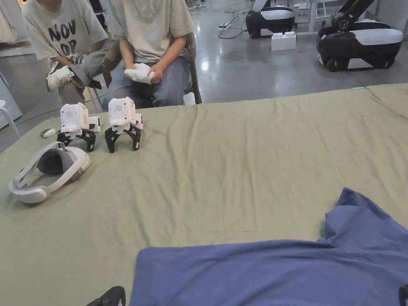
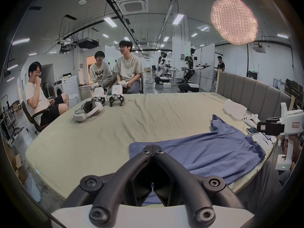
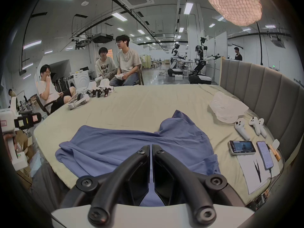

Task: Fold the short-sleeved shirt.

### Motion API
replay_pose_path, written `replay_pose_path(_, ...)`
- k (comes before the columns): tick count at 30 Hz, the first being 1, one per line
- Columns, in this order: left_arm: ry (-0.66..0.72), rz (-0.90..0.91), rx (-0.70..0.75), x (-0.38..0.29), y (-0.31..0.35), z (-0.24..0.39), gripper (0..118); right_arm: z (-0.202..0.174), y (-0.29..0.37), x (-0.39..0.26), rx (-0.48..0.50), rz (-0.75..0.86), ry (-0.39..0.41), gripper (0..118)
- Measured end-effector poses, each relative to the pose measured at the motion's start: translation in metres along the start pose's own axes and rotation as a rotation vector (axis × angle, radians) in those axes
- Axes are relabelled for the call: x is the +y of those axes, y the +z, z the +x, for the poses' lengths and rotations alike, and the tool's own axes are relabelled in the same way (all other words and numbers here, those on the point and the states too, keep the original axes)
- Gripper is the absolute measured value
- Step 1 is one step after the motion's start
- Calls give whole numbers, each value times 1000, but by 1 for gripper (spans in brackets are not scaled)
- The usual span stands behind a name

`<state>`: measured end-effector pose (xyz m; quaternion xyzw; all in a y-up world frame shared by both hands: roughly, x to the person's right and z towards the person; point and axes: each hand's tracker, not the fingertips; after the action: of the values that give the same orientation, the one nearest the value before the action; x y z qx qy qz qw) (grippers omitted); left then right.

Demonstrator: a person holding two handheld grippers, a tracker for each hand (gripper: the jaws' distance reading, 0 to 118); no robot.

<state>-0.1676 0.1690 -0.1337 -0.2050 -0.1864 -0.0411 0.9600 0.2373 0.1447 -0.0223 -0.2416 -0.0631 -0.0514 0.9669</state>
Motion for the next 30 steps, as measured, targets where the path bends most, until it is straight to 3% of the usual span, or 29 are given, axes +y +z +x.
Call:
replay_pose_path(9, 96, -122, -25, 8, -74, -27, 3, 5, -10, -5, -14, -38, 21, 1)
replay_pose_path(11, 100, -132, -19, 11, -94, -32, 20, 9, -12, -8, -23, -51, 14, 1)
replay_pose_path(12, 102, -138, -14, 12, -104, -35, 37, 12, -12, -10, -29, -59, 7, 1)
replay_pose_path(13, 109, -151, -17, 15, -114, -38, 45, 14, -12, -12, -33, -67, -1, 1)
replay_pose_path(15, 127, -173, -30, 20, -134, -42, 52, 19, -13, -16, -41, -79, -20, 1)
replay_pose_path(18, 123, -216, 6, 24, -165, -44, 75, 25, -13, -22, -55, -91, -43, 1)
replay_pose_path(30, 183, -410, 37, -2, -258, -61, 77, 51, -16, -36, -105, -142, -117, 1)
